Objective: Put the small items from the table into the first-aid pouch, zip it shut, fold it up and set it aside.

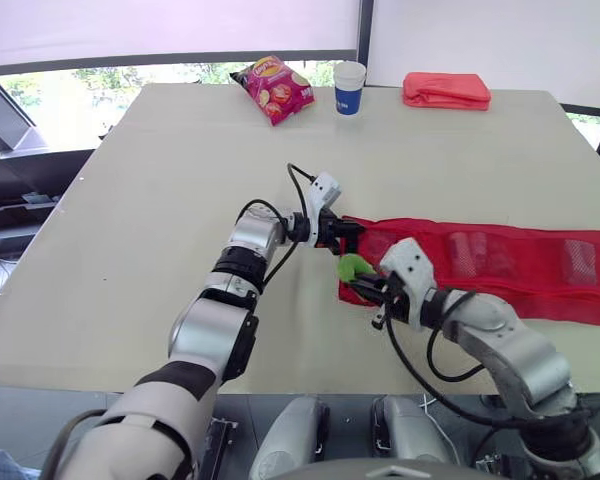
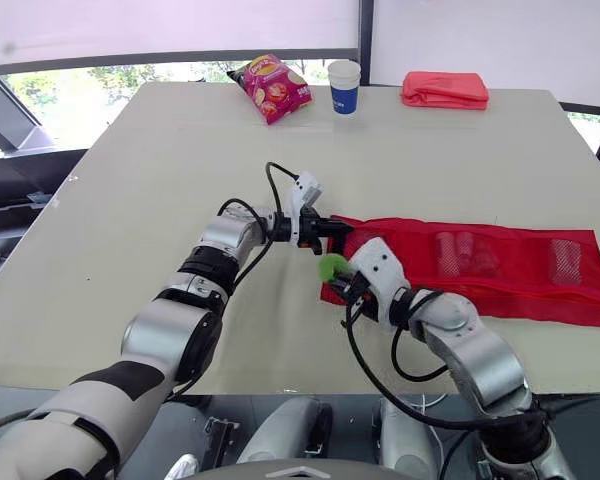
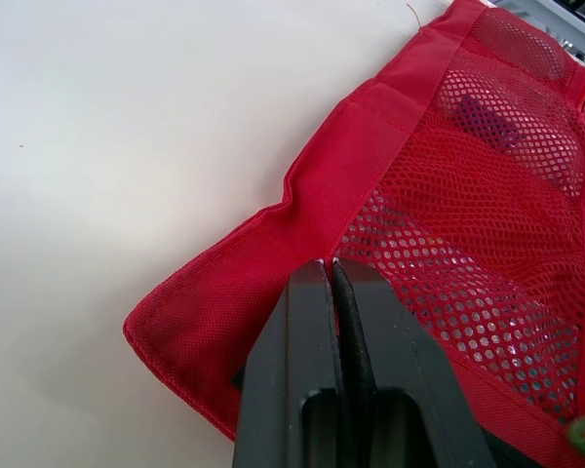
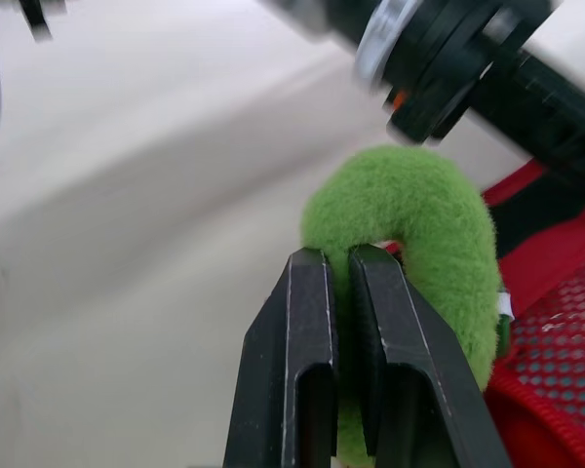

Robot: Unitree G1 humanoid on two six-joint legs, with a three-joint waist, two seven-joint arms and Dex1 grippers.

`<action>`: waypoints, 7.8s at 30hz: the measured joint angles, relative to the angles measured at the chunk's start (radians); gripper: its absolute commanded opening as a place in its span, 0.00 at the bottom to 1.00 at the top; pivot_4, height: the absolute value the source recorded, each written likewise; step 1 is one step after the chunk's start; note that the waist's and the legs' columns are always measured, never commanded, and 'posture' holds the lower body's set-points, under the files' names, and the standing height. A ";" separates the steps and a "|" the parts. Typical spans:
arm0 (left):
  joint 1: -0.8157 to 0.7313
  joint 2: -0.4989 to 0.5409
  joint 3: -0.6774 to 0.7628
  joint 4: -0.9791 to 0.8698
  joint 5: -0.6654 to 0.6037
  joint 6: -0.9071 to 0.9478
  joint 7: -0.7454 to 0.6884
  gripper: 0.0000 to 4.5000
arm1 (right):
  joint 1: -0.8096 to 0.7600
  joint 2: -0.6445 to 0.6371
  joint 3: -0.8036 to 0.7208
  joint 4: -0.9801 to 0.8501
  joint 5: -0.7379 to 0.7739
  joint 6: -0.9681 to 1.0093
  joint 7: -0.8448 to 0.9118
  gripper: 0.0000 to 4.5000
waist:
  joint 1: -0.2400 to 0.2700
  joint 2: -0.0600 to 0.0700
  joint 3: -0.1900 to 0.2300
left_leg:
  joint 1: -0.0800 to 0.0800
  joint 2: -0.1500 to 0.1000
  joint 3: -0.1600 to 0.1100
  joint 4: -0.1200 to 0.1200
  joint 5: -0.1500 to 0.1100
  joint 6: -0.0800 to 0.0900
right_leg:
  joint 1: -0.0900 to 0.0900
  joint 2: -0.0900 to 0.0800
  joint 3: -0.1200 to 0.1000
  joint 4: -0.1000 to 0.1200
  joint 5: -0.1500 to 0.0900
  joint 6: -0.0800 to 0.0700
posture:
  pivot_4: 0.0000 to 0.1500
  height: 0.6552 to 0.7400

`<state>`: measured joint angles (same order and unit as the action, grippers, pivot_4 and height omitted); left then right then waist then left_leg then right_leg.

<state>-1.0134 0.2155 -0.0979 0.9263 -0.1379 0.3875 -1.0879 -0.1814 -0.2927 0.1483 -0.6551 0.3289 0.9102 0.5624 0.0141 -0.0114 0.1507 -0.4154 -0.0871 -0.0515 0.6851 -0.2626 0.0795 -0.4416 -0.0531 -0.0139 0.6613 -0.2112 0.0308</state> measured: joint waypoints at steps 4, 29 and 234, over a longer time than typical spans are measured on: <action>0.004 0.009 -0.002 0.000 0.009 -0.014 0.000 0.00 | 0.057 0.056 -0.163 -0.033 0.119 0.064 -0.042 0.04 | 0.000 0.000 0.000 | 0.000 0.000 0.000 0.000 0.000 0.000 | 0.000 0.000 0.000 0.000 0.000 0.000 | 1.00 0.99; 0.064 0.038 -0.031 -0.046 0.034 -0.117 -0.041 0.00 | 0.323 -0.002 -0.629 -0.058 0.605 0.071 -0.183 0.04 | -0.002 0.001 0.000 | 0.000 0.001 0.001 -0.001 0.000 0.000 | -0.001 0.000 0.001 0.001 0.000 0.000 | 1.00 0.99; 0.352 0.580 0.118 -1.106 -0.565 0.232 -0.363 1.00 | 0.473 -0.016 -0.721 0.160 0.597 -0.157 -0.464 1.00 | -0.001 0.006 -0.002 | 0.003 0.002 0.001 -0.010 0.002 -0.002 | 0.001 0.001 0.004 -0.003 0.000 -0.001 | 1.00 0.99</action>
<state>-0.6609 0.7956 0.0199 -0.1800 -0.7030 0.6195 -1.4508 0.2917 -0.3089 -0.5723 -0.4951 0.9263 0.7529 0.0983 0.0134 -0.0051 0.1489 -0.4122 -0.0855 -0.0510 0.6750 -0.2610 0.0772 -0.4409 -0.0525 -0.0104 0.6579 -0.2116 0.0300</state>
